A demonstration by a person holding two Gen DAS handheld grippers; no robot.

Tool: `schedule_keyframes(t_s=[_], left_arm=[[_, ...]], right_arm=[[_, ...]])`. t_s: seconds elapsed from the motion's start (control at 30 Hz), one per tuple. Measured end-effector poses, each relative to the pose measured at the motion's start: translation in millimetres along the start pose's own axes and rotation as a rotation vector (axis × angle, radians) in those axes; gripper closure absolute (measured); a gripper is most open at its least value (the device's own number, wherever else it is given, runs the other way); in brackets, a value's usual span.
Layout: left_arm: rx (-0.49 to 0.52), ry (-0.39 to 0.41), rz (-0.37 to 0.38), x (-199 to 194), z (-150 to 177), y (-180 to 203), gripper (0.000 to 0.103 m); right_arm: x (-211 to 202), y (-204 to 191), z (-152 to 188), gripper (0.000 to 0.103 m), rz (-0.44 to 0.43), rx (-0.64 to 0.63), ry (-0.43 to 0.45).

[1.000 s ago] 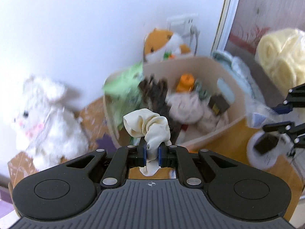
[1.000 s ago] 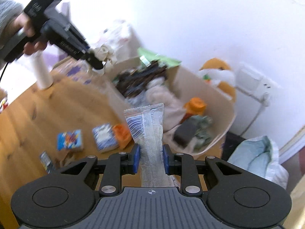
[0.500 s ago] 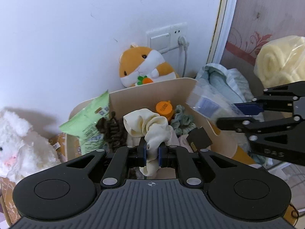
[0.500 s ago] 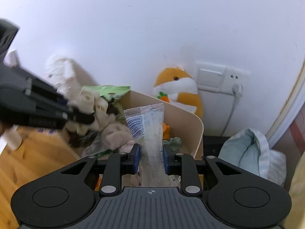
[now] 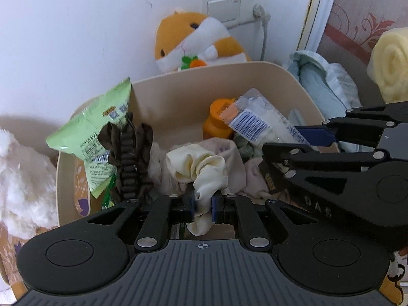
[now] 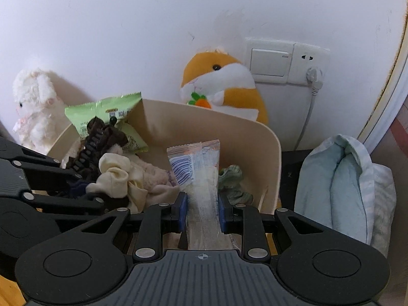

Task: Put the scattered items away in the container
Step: 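Carry the scrunchie and plastic packet into the basket and release both, then grasp the blue cartoon tissue pack with the left tool while the right tool grasps the beige plastic clip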

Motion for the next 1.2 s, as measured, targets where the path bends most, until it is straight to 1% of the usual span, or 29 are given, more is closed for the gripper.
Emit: schedule_keyframes(t_s=[0.03, 0.07, 0.1, 0.17, 0.2, 0.23, 0.27, 0.3, 0.33, 0.37, 0.43, 0.5, 0.57, 0.6, 0.67, 0.77, 0.87, 0.97, 1.03, 1.2], left_arm=[[-0.002, 0.001, 0.004, 0, 1, -1, 0.088], [-0.004, 0.002, 0.013, -1, 2, -2, 0.078], [-0.009, 0.002, 0.019, -2, 2, -4, 0.073], [-0.011, 0.007, 0.016, -5, 4, -9, 0.059], [-0.011, 0.011, 0.018, -7, 5, -11, 0.055], [-0.015, 0.019, 0.020, -10, 7, -15, 0.050], [-0.018, 0.026, 0.025, -12, 8, -18, 0.047], [-0.021, 0.032, 0.031, -15, 10, -21, 0.045], [-0.024, 0.040, 0.039, -18, 12, -24, 0.042], [-0.027, 0.046, 0.044, -21, 14, -27, 0.041], [-0.033, 0.063, 0.044, -28, 17, -33, 0.039], [-0.041, 0.082, 0.041, -37, 22, -39, 0.037], [-0.045, 0.101, 0.038, -45, 27, -44, 0.034], [-0.044, 0.110, 0.038, -50, 30, -47, 0.034], [-0.041, 0.120, 0.037, -56, 38, -52, 0.032], [-0.028, 0.110, 0.036, -61, 54, -60, 0.030], [-0.005, 0.075, 0.038, -57, 75, -67, 0.030], [0.016, 0.036, 0.039, -50, 98, -72, 0.030], [0.030, 0.008, 0.036, -44, 113, -74, 0.030], [0.047, -0.047, 0.049, -32, 148, -77, 0.030]], right_arm=[[2, -1, 1, 0.079, -0.003, -0.002, -0.006], [2, -2, 2, 0.069, -0.004, -0.002, -0.008], [2, -2, 3, 0.066, 0.002, -0.005, -0.006], [-1, -3, 5, 0.065, 0.024, -0.022, 0.008], [-3, -2, 6, 0.064, 0.025, -0.027, 0.013], [-5, -1, 7, 0.058, 0.023, -0.026, 0.019], [-8, 1, 7, 0.050, 0.023, -0.024, 0.030], [-12, 3, 7, 0.046, 0.024, -0.022, 0.045], [-17, 4, 8, 0.037, 0.023, -0.023, 0.061], [-22, 5, 9, 0.033, 0.015, -0.032, 0.078], [-32, 2, 11, 0.029, -0.010, -0.069, 0.116], [-44, -1, 14, 0.027, -0.008, -0.106, 0.143], [-57, -6, 18, 0.024, -0.027, -0.130, 0.170], [-64, -9, 21, 0.023, -0.038, -0.141, 0.185], [-77, -17, 29, 0.017, -0.061, -0.162, 0.208], [-89, -37, 49, 0.011, -0.102, -0.215, 0.224], [-91, -58, 74, 0.008, -0.126, -0.289, 0.210], [-84, -79, 98, 0.007, -0.151, -0.350, 0.171], [-77, -93, 114, 0.007, -0.174, -0.377, 0.137], [-60, -119, 145, 0.007, -0.198, -0.424, 0.078]])
Point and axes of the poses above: each gripper's, at about its wrist camera, not at the fingertips, and x roughly the way its jaws point, y to its right, z to its underside, the point moved 8 cm from there along x, roughly the way its jaws point, and after that the axes turned 13 degrees about -y, right-handed, at the moved point
